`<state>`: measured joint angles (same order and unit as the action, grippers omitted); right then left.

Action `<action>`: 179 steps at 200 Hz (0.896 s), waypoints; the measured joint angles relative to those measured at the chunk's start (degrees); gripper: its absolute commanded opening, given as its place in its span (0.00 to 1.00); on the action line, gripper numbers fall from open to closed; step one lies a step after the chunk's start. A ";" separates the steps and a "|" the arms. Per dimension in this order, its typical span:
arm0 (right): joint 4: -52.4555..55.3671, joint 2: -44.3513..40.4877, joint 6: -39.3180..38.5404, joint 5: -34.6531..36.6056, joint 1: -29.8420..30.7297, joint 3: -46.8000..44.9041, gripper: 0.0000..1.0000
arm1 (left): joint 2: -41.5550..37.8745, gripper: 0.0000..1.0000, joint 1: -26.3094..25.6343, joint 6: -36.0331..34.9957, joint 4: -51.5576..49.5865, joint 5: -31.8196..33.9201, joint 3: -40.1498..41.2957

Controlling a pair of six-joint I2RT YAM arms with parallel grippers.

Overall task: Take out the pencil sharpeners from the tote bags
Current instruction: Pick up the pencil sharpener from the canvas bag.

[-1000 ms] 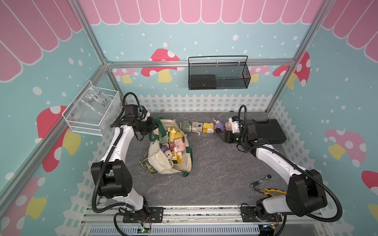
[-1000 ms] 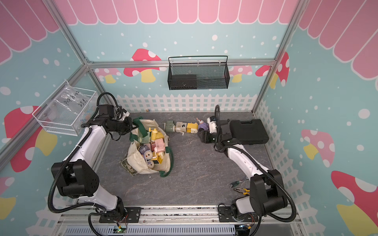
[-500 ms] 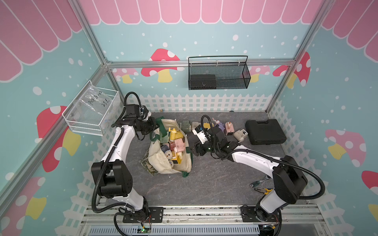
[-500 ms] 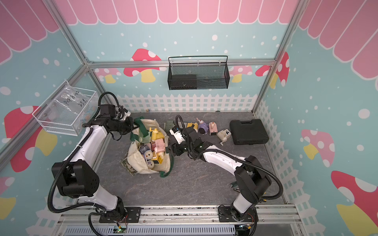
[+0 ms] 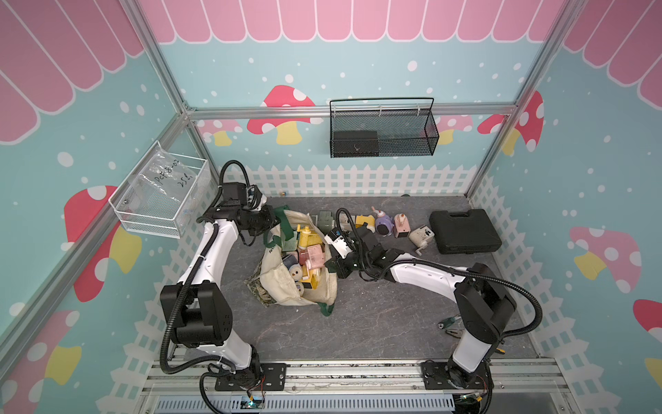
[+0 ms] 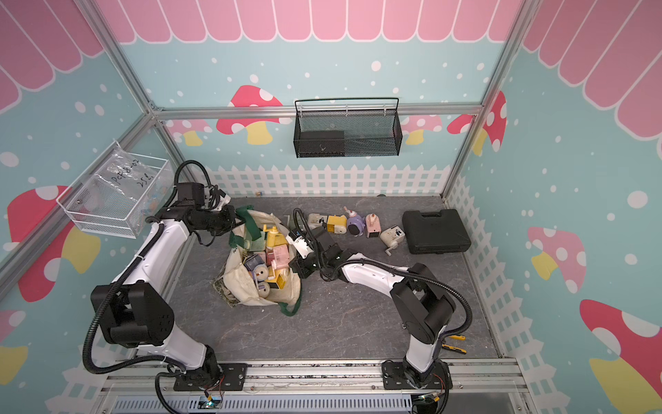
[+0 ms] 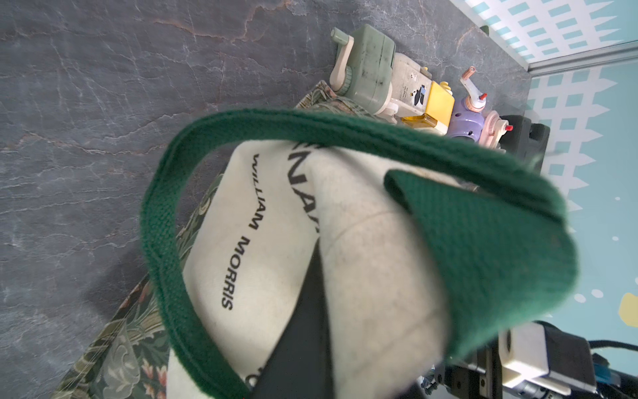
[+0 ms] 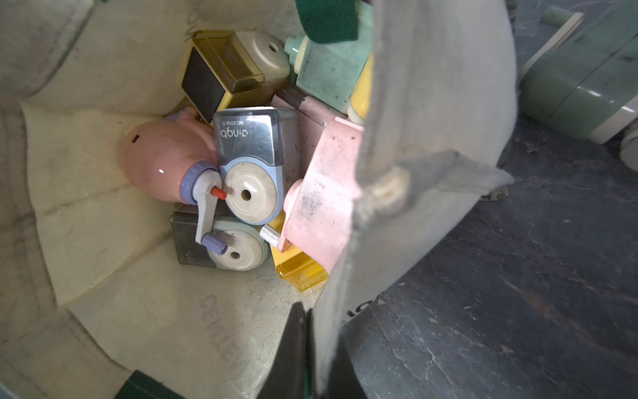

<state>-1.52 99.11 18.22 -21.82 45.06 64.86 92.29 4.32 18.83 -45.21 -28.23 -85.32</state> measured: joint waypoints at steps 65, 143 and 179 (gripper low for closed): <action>-5.90 -0.90 0.07 -3.26 6.78 -2.84 0.00 | -15.76 0.00 -0.63 -7.19 -5.95 8.52 2.95; -10.93 5.38 2.91 -6.10 10.21 -0.87 0.00 | -23.69 0.00 2.95 -16.44 -3.17 18.23 12.41; -12.83 8.04 4.28 -6.73 12.57 0.83 0.00 | -21.86 0.00 5.62 -17.53 -0.72 17.88 12.68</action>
<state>-14.35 107.15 22.50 -28.56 57.63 65.69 70.43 9.93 1.30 -45.93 -10.35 -72.64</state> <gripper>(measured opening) 0.083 0.045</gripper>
